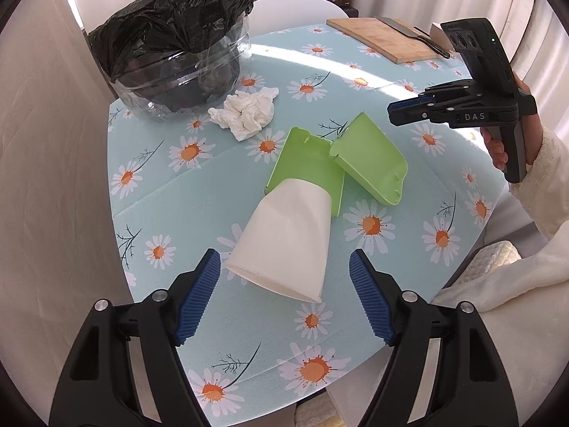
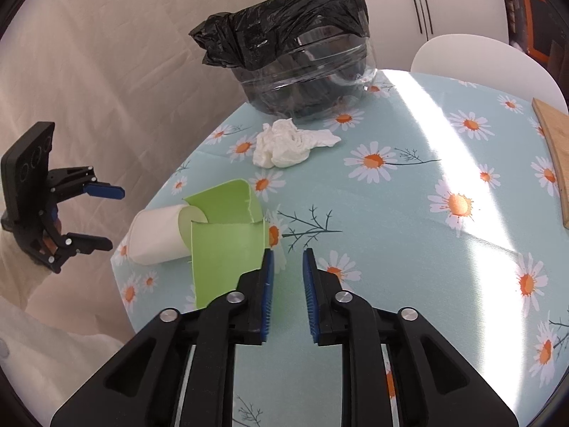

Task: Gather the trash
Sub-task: 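Lift the paper cup with the left tool while the right tool grasps the green sleeve, then carry the white paper cup and green sleeve over the black bin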

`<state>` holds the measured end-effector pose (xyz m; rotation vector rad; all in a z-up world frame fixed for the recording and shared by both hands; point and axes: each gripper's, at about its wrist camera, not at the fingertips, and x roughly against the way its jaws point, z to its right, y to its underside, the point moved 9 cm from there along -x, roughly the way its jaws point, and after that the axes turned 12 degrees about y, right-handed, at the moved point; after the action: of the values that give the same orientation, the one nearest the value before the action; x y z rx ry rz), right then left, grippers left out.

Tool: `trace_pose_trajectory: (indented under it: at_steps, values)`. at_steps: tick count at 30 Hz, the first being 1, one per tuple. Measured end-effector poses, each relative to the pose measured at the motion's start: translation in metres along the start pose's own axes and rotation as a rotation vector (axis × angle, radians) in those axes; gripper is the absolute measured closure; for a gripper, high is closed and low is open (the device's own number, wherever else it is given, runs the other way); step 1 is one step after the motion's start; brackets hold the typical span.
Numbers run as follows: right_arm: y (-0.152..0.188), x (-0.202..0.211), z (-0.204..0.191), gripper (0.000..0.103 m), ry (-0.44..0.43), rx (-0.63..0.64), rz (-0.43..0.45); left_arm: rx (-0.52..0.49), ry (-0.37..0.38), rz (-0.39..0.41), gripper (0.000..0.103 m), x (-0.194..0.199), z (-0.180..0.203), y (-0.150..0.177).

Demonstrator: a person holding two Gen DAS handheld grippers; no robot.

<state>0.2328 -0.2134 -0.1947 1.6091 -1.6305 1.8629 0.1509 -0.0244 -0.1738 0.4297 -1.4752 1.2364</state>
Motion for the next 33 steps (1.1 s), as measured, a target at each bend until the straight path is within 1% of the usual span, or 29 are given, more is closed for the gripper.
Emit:
trace_pose_trajectory:
  at_steps: [1, 2, 3, 4, 5, 6, 7, 8, 10, 11, 13, 14, 15, 16, 17, 18, 20, 25, 28, 31, 33]
  values:
    - [0.001, 0.002, -0.002, 0.049, 0.007, 0.015, 0.0, 0.011, -0.007, -0.005, 0.022, -0.002, -0.002, 0.003]
    - [0.002, 0.004, -0.005, 0.04, 0.005, 0.028, 0.001, 0.021, -0.015, -0.008, 0.017, -0.004, -0.003, 0.005]
    - [0.002, 0.004, -0.007, 0.04, 0.003, 0.036, 0.0, 0.031, -0.022, -0.009, 0.015, -0.006, -0.004, 0.008]
    - [0.002, 0.004, -0.009, 0.038, 0.005, 0.036, -0.004, 0.047, -0.022, -0.008, 0.014, -0.008, -0.006, 0.01]
    - [0.003, 0.002, -0.01, 0.036, 0.006, 0.036, -0.009, 0.07, -0.01, -0.004, 0.01, -0.01, -0.007, 0.012]
    - [0.003, 0.0, -0.011, 0.031, 0.011, 0.037, -0.013, 0.094, 0.004, 0.004, 0.01, -0.012, -0.008, 0.013]
    - [0.004, -0.003, -0.012, 0.028, 0.023, 0.036, -0.02, 0.114, 0.012, 0.008, 0.01, -0.014, -0.009, 0.014]
    - [0.004, -0.006, -0.012, 0.026, 0.035, 0.037, -0.027, 0.129, 0.022, 0.008, 0.01, -0.016, -0.009, 0.015]
    - [0.005, -0.012, -0.015, 0.026, 0.038, 0.039, -0.046, 0.142, 0.043, -0.004, 0.01, -0.022, -0.007, 0.018]
    - [0.006, -0.015, -0.016, 0.026, 0.03, 0.037, -0.058, 0.147, 0.058, -0.026, 0.011, -0.026, -0.005, 0.02]
    - [0.007, -0.021, -0.017, 0.027, 0.026, 0.027, -0.08, 0.132, 0.069, -0.05, 0.027, -0.032, -0.002, 0.023]
    - [0.008, -0.025, -0.017, 0.029, 0.025, 0.023, -0.094, 0.136, 0.096, -0.059, 0.04, -0.034, 0.0, 0.024]
    - [0.01, -0.028, -0.018, 0.042, 0.024, 0.019, -0.105, 0.154, 0.118, -0.067, 0.048, -0.036, 0.001, 0.025]
    - [0.012, -0.032, -0.02, 0.066, 0.007, 0.011, -0.126, 0.173, 0.137, -0.068, 0.057, -0.038, 0.001, 0.024]
    - [0.015, -0.036, -0.022, 0.086, -0.01, 0.0, -0.145, 0.186, 0.159, -0.068, 0.081, -0.039, 0.002, 0.023]
    - [0.017, -0.041, -0.023, 0.099, -0.018, -0.009, -0.163, 0.198, 0.177, -0.067, 0.092, -0.039, 0.003, 0.022]
    - [0.02, -0.045, -0.028, 0.1, -0.038, -0.023, -0.178, 0.2, 0.172, -0.067, 0.094, -0.038, 0.004, 0.019]
    - [0.017, -0.037, -0.033, 0.1, -0.077, -0.088, -0.166, 0.174, 0.162, -0.093, 0.096, -0.029, 0.008, 0.015]
    - [0.014, -0.03, -0.029, 0.1, -0.049, -0.094, -0.158, 0.164, 0.173, -0.098, 0.096, -0.023, 0.011, 0.016]
    - [0.015, -0.028, -0.019, 0.1, -0.021, -0.127, -0.166, 0.193, 0.181, -0.091, 0.096, -0.017, 0.01, 0.019]
    - [0.013, -0.024, -0.013, 0.1, -0.027, -0.159, -0.161, 0.213, 0.182, -0.081, 0.096, -0.012, 0.01, 0.02]
